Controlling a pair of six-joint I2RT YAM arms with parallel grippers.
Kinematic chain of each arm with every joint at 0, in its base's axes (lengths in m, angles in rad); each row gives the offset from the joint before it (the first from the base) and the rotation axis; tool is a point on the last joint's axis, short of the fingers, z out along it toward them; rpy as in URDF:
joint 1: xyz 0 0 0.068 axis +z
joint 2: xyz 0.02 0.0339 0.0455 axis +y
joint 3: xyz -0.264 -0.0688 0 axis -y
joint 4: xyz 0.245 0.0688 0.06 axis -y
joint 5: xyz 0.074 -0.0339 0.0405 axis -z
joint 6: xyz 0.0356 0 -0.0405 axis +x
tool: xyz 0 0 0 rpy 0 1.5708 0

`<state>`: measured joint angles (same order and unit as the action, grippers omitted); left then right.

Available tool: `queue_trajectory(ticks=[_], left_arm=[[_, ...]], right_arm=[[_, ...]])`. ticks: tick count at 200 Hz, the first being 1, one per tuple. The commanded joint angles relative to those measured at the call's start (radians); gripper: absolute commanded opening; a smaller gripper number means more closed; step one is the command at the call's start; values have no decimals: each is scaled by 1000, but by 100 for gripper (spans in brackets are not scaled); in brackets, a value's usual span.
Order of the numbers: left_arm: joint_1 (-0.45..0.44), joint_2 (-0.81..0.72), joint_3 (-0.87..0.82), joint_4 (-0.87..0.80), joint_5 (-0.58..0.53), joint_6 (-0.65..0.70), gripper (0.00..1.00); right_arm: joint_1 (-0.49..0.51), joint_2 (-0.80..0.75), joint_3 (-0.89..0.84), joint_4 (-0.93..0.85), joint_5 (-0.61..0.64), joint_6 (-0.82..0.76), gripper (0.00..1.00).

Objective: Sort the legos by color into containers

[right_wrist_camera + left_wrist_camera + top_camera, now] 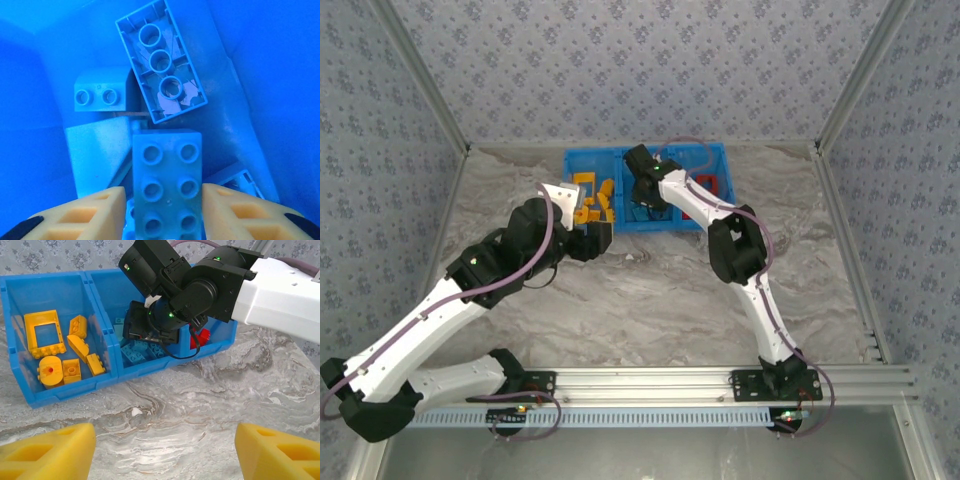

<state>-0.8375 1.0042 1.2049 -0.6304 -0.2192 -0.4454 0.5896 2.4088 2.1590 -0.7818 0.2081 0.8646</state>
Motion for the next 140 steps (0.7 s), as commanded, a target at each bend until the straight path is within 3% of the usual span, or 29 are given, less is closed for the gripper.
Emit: queue_trajectory(ticks=[1,31,51,79,109,140], left_arm=[[5,-8,-16,15,16,-13,74],[5,-10,-18,9,14,-13,74],[6,-13,-16,-1,3,-15,74],[6,-22,-10,-25,-15,-20,74],[6,-34,-10,-70,-29,-31,74],[29,-52,-27,-120,-14,-62,74]], right_arm=[[7,-38,30,-30,7,1,48],[22,-95,29,-41,52,-6,50],[33,-138,15,-47,92,-5,44],[53,-250,-67,-5,135,-17,43],[80,-452,-242,67,218,-80,44],[128,-767,-560,169,304,-178,47]])
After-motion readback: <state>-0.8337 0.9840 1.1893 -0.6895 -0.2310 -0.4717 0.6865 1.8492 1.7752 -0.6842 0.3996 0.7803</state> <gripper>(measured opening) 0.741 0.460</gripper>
